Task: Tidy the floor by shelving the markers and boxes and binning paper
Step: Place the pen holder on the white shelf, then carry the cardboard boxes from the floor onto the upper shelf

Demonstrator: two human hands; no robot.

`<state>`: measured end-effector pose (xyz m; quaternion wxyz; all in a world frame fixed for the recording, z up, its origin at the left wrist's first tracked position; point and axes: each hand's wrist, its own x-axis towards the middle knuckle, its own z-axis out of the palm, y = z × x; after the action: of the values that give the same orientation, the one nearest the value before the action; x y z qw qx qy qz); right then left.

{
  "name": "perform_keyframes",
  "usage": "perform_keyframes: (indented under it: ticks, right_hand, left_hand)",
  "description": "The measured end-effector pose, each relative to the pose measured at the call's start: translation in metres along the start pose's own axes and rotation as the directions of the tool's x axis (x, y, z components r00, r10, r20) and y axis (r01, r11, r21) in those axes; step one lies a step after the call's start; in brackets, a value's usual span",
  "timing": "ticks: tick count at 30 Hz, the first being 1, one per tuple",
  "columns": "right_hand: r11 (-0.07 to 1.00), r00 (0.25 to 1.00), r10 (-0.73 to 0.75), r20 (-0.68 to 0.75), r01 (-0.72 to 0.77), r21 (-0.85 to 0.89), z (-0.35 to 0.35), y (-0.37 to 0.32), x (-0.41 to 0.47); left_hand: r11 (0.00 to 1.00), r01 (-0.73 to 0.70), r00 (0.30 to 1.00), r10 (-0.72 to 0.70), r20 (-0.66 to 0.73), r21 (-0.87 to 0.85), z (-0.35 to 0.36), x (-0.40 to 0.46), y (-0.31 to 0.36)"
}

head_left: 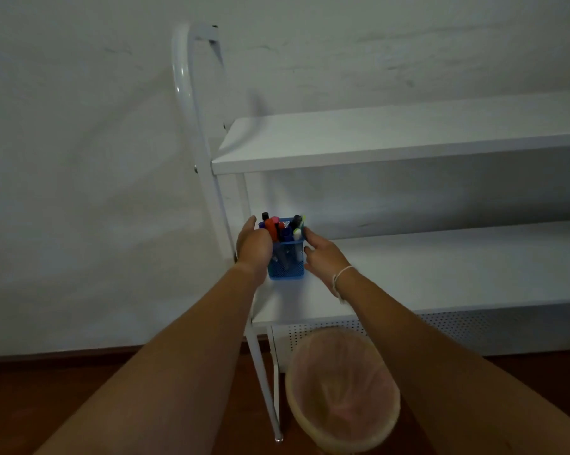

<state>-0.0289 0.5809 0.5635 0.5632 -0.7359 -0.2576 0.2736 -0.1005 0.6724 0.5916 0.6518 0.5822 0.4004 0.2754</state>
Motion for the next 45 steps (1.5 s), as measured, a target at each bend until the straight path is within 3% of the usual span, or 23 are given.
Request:
perform_keyframes:
  ticks: [9, 16, 24, 29, 35, 41, 45]
  right_hand:
    - [0.999, 0.997, 0.041, -0.062, -0.042, -0.023, -0.043, 0.005, -0.047]
    - [0.996, 0.965, 0.0, -0.262, -0.022, -0.083, -0.126, 0.009, -0.132]
    - [0.982, 0.85, -0.042, -0.525, -0.061, -0.178, -0.235, 0.013, -0.276]
    - [0.978, 0.672, -0.04, -0.739, -0.127, -0.168, -0.309, 0.024, -0.397]
    - [0.976, 0.407, 0.02, -0.913, -0.205, -0.07, -0.362, 0.055, -0.55]
    - [0.972, 0.184, 0.092, -0.979, -0.23, 0.048, -0.37, 0.088, -0.654]
    - [0.969, 0.102, 0.14, -0.985, -0.22, 0.115, -0.374, 0.114, -0.699]
  left_hand:
    - [0.995, -0.047, 0.999, 0.047, 0.008, 0.086, 0.003, -0.032, 0.005]
    - [0.984, -0.167, 0.985, 0.164, 0.06, 0.062, 0.034, -0.107, 0.017]
    - [0.943, -0.321, 0.88, 0.263, 0.396, 0.087, 0.136, -0.229, 0.019]
    - [0.912, -0.406, 0.72, 0.277, 0.636, 0.062, 0.222, -0.332, 0.008]
    - [0.902, -0.431, 0.45, 0.211, 0.868, 0.004, 0.298, -0.472, -0.027]
    - [0.906, -0.422, 0.2, 0.116, 0.973, -0.021, 0.332, -0.582, -0.068]
    - [0.907, -0.42, 0.116, 0.076, 0.99, -0.02, 0.345, -0.627, -0.097]
